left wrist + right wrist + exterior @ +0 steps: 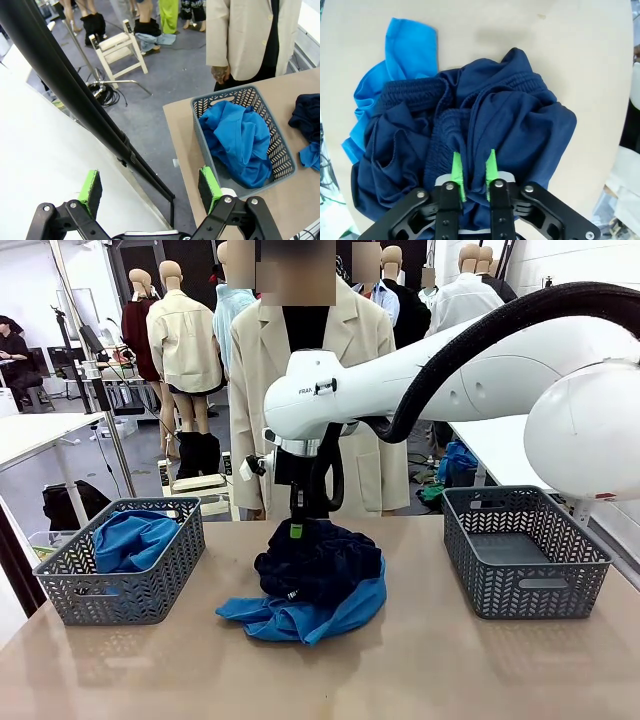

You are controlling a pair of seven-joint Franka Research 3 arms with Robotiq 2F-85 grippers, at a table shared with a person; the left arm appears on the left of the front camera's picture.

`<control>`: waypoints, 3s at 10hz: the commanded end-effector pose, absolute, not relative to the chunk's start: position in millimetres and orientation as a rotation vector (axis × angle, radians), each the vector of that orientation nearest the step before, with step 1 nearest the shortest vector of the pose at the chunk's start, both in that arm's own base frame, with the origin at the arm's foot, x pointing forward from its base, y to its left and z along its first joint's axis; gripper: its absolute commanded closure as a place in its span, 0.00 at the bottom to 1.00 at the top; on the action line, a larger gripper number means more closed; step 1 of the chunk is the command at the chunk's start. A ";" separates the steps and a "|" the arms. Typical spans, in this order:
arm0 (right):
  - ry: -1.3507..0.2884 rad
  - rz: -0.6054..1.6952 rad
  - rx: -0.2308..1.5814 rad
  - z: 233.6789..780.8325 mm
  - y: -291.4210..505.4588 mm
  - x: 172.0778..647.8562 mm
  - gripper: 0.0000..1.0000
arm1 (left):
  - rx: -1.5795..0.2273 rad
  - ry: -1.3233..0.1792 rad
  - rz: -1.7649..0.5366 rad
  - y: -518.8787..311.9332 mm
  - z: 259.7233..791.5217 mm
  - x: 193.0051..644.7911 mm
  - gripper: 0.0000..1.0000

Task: Sort the tops and bottoms.
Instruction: Lift clothes from the center of the table with your right hand, then sort the clothes according to human instructions.

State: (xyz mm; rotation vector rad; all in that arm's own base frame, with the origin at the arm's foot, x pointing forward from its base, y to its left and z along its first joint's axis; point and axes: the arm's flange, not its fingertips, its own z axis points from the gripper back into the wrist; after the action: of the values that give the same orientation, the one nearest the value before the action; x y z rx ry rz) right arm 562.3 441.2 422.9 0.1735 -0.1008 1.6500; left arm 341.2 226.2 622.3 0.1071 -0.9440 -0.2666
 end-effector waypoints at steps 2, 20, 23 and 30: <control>-0.077 1.676 0.172 435.4 442.9 562.8 1.00 | 0.104 -0.928 -0.258 227.2 624.5 341.8 0.00; -0.772 1.029 -0.273 849.0 288.8 358.6 1.00 | 0.104 -0.928 -0.258 227.2 624.5 341.8 0.00; -0.837 0.881 -0.266 900.4 269.5 311.3 1.00 | 0.104 -0.928 -0.258 227.2 624.5 341.8 0.00; -0.906 0.837 -0.213 935.1 256.8 253.9 1.00 | 0.104 -0.928 -0.258 227.2 624.5 341.8 0.00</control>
State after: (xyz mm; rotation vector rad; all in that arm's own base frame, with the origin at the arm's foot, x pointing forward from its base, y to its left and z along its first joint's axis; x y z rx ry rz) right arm 251.9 259.0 934.8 -0.2076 -0.9022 0.8404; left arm 341.0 226.6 622.7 0.1064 -0.9450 -0.2663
